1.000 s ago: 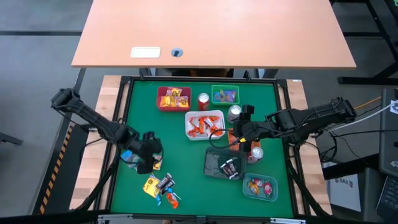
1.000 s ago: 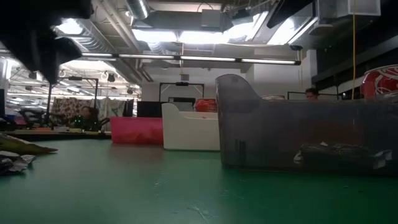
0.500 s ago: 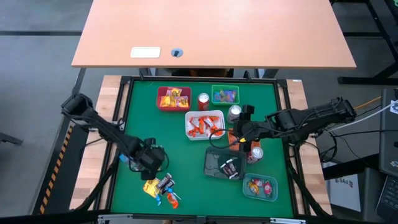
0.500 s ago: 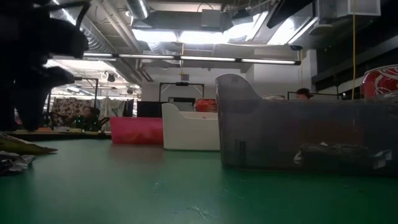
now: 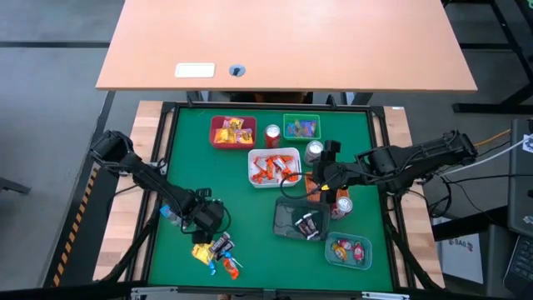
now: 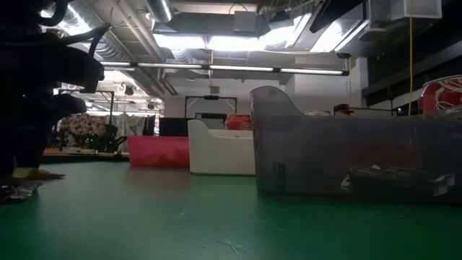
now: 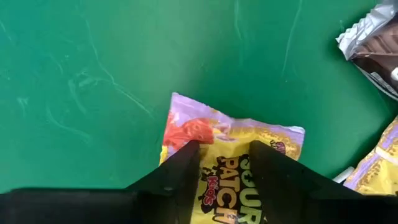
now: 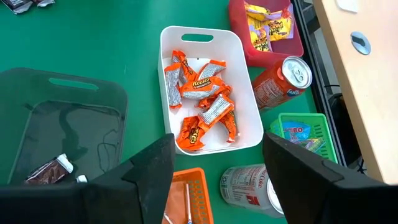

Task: Sort candy
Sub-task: Put the yellow candy into the red bin

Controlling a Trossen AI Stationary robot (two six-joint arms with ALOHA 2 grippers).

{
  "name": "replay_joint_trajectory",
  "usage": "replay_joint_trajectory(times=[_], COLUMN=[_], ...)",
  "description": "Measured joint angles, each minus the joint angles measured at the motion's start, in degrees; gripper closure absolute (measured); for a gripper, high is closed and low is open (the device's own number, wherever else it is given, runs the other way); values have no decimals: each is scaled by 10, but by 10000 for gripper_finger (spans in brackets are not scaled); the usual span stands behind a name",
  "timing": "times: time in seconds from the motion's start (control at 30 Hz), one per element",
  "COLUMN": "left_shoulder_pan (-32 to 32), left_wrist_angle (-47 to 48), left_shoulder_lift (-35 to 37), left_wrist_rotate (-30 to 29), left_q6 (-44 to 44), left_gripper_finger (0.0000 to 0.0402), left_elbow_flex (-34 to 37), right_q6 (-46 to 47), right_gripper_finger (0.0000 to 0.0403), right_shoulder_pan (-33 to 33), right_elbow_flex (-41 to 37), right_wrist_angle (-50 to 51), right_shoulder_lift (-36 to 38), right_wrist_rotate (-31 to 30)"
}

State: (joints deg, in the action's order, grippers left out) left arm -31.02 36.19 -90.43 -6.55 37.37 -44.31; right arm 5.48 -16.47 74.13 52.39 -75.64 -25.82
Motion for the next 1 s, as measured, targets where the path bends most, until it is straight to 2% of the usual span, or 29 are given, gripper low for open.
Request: replay_joint_trajectory(times=[0.4, 0.7, 1.0], left_shoulder_pan=[19, 96, 184], left_wrist_angle=[-94, -229, -368], left_shoulder_lift=[-1, -3, 15], left_wrist_rotate=[5, 0, 13], left_q6=[0, -6, -91], left_gripper_finger=[394, 400, 401], left_elbow_flex=[3, 4, 4], right_q6=[0, 0, 0], right_gripper_finger=[162, 162, 162], right_shoulder_pan=[0, 0, 0], right_elbow_flex=[0, 0, 0], right_wrist_angle=[0, 0, 0], right_shoulder_lift=[0, 0, 0], right_wrist_rotate=[0, 0, 0])
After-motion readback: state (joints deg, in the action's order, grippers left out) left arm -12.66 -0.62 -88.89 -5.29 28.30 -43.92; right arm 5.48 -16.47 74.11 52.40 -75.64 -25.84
